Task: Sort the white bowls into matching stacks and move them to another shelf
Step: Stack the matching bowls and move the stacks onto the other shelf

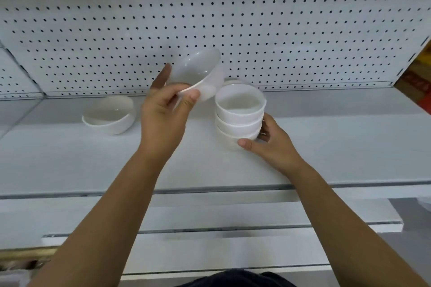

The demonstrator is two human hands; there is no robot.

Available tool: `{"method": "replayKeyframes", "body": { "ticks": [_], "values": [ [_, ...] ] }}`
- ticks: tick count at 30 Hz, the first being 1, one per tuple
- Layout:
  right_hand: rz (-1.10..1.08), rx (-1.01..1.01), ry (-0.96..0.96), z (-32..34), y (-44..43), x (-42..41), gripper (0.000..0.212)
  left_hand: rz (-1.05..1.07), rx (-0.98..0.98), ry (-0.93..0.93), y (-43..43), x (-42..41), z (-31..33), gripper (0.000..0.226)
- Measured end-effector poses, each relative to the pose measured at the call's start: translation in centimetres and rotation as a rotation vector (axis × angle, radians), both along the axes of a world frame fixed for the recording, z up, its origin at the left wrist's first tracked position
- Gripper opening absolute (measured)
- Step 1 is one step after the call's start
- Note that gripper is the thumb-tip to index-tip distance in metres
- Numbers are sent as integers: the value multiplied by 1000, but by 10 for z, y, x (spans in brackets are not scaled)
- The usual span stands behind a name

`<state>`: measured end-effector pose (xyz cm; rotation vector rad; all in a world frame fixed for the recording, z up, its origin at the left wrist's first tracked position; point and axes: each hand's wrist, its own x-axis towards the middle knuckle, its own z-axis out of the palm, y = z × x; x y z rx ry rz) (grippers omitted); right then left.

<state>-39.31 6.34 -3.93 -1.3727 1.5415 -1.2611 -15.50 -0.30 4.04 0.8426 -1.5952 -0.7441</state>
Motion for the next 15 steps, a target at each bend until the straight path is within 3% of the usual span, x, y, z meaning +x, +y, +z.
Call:
{"method": "replayKeyframes", "body": {
  "ticks": [5, 15],
  "values": [
    [-29, -4, 33, 0, 2, 1, 78, -250, -47, -100, -20, -20, 23, 8],
    [-49, -12, 39, -3, 0, 1, 84, -311, -89, -320, -29, -35, -1, 10]
  ]
}}
